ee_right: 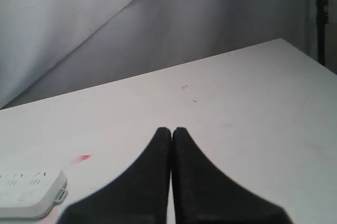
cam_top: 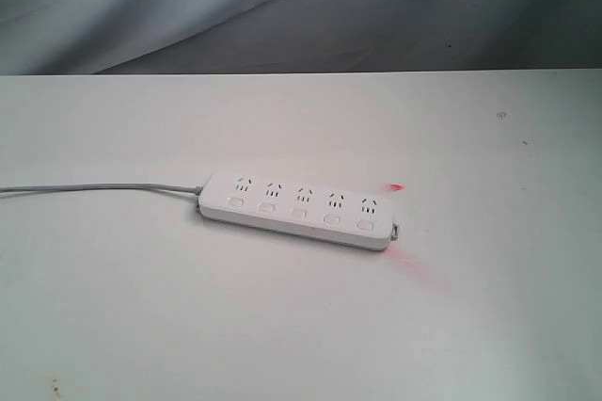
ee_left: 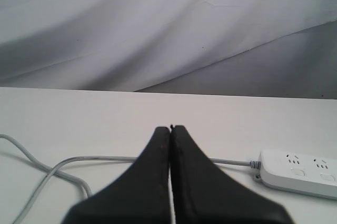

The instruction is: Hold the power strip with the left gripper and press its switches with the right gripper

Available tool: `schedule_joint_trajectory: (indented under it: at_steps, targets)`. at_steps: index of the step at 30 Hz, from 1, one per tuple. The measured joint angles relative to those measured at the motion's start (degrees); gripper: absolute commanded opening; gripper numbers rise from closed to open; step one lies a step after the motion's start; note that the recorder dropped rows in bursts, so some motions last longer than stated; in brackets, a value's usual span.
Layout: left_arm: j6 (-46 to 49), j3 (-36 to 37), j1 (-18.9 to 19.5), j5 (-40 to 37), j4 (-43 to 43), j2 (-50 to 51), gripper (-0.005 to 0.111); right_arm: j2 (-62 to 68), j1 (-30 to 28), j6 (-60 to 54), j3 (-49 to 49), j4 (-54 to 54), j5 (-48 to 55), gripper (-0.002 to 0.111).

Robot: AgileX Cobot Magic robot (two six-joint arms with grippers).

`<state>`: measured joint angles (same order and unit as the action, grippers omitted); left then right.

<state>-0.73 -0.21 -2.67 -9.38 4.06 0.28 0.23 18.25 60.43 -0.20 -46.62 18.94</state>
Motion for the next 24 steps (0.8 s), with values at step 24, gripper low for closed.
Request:
schedule_joint_trajectory:
  at_steps: [24]
  targets:
    - [0.0, 0.0, 0.0, 0.1, -0.1, 0.0, 0.0, 0.0, -2.4, -13.9, 0.0, 2.6, 0.0, 0.0]
